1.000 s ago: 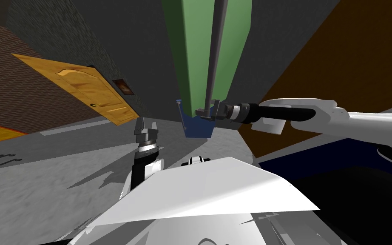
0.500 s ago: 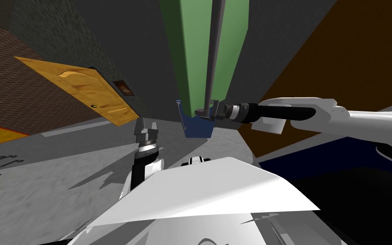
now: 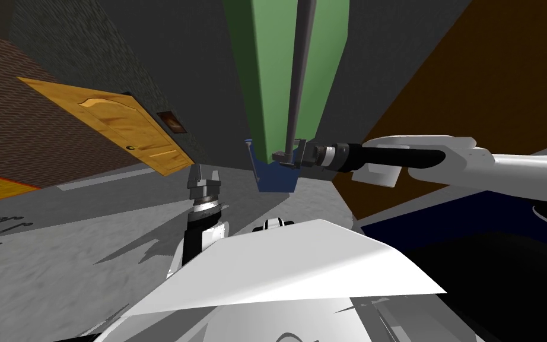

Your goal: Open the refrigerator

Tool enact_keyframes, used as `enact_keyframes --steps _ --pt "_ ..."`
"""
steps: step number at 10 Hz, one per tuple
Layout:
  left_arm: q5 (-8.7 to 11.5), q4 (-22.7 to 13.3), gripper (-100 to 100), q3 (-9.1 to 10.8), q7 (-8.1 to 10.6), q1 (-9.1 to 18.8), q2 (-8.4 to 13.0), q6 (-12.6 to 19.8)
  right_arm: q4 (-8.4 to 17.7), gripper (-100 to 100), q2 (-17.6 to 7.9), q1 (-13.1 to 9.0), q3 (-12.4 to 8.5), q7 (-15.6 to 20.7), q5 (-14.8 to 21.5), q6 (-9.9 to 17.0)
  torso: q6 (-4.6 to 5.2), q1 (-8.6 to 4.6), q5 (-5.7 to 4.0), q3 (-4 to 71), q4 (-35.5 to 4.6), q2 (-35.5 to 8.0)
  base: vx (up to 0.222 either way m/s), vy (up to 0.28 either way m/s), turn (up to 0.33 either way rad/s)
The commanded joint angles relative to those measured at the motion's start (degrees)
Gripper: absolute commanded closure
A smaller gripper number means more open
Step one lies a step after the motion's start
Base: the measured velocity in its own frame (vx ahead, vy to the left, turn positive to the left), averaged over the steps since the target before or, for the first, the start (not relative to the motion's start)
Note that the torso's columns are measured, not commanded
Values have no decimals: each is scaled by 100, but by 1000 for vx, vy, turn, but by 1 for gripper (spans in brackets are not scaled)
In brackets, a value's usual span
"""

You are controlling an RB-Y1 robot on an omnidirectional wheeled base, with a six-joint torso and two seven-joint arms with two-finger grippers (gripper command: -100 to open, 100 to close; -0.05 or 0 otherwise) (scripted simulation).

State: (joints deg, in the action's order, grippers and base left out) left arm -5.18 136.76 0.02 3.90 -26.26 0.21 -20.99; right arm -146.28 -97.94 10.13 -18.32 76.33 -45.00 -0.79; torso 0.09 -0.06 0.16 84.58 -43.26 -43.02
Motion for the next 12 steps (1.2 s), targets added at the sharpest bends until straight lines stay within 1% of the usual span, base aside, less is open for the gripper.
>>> enact_keyframes --steps 1,2,5,6,7,8,9,10,11,12 --pt "0 -1 0 -1 0 2 0 0 175 -100 -82 -29 -28 -53 -47 39 -8 0 -5 -13 29 4 -68 -27 120" --pt "0 -1 0 0 0 1 0 0 351 -100 -164 -58 -55 -106 -94 78 -3 -2 -13 -19 62 29 -82 -35 177" --pt "0 -1 0 0 0 3 0 1 863 -100 -409 -145 -138 -265 -234 194 -10 -1 -18 -4 96 68 -144 -45 319" --pt "0 -1 0 0 0 2 0 1 876 -100 -409 -178 -45 -265 -234 194 -8 2 -17 -1 98 76 -91 -32 102" --pt "0 0 0 1 0 0 0 0 876 -100 -409 -145 -138 -265 -234 194 -3 5 -16 7 101 90 -30 -13 -22" --pt "0 0 0 1 0 0 0 0 1052 -100 -491 -174 -165 -318 -281 233 -6 11 -14 15 105 101 -50 -4 187" --pt "0 0 0 0 0 1 0 0 1052 -100 -491 -82 -207 -318 -281 233 -14 15 -12 11 104 90 -52 -12 138" --pt "0 0 0 0 0 0 0 0 1227 -100 -573 -203 -193 -371 -328 272 -8 8 -15 2 100 80 -62 -16 214" --pt "0 0 0 0 0 1 0 0 1227 -100 -573 -203 -193 -371 -328 272 -11 4 -16 -4 96 69 -68 -13 98" --pt "0 0 0 1 0 0 0 0 1402 -100 -655 -232 -220 -424 -375 311 -4 1 -17 -7 92 65 -87 -7 192"
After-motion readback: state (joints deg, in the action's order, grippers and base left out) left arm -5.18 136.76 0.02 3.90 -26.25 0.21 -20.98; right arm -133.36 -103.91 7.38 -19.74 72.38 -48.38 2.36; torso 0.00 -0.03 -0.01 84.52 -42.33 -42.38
